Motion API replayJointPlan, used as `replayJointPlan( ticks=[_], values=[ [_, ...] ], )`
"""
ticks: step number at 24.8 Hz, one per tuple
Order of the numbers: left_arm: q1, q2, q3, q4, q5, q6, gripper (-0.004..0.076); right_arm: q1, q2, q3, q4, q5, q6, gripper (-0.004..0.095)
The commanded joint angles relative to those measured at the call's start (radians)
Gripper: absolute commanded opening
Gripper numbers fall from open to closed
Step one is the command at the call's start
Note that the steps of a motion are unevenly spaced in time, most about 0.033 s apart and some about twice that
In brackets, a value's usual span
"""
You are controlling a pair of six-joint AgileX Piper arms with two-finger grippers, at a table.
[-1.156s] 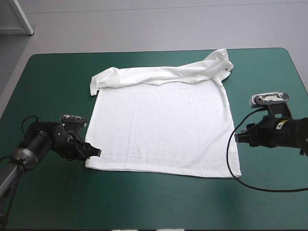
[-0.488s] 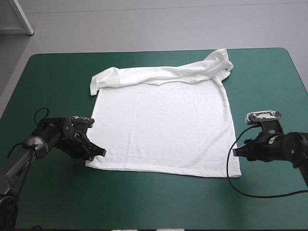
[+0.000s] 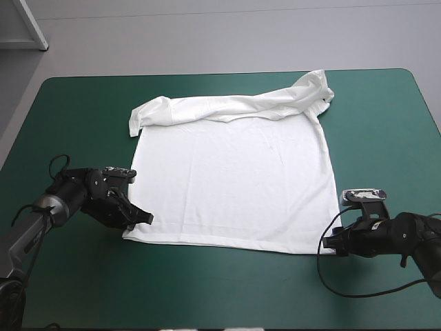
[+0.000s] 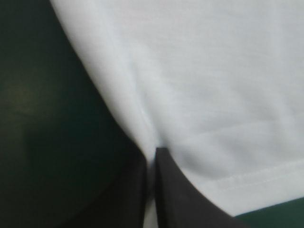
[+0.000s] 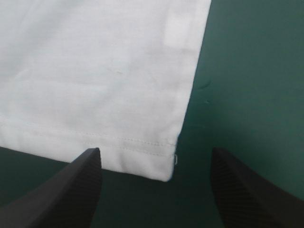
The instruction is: Fold the cloth
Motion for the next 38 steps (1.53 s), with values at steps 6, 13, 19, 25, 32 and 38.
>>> replayJointPlan(
  ticks=[6,13,19,25,32,38],
  values=[
    [-0.004,0.004,0.0,0.018,-0.053,0.009,0.002,-0.002,0.192,-0.014,0.134,-0.02,-0.119,0.0449],
    [-0.004,-0.005,0.0,0.001,-0.084,0.026,0.0019,-0.002,0.235,-0.038,0.17,-0.09,-0.169,-0.0006],
    [-0.004,-0.183,-0.002,-0.053,-0.206,-0.034,0.0019,-0.002,0.077,-0.306,0.215,-0.133,-0.238,-0.0013],
    [-0.004,-0.407,-0.104,-0.043,-0.399,-0.006,0.0019,-0.002,0.02,-0.616,0.253,-0.113,-0.264,-0.0013],
    [-0.004,-0.47,-0.475,-0.06,-0.495,0.134,0.0019,-0.002,0.016,-1.018,0.25,-0.136,-0.327,-0.0013],
    [-0.004,-0.447,-0.842,-0.06,-0.539,0.225,0.0019,-0.002,0.033,-1.333,0.198,-0.174,-0.34,-0.0014]
  ],
)
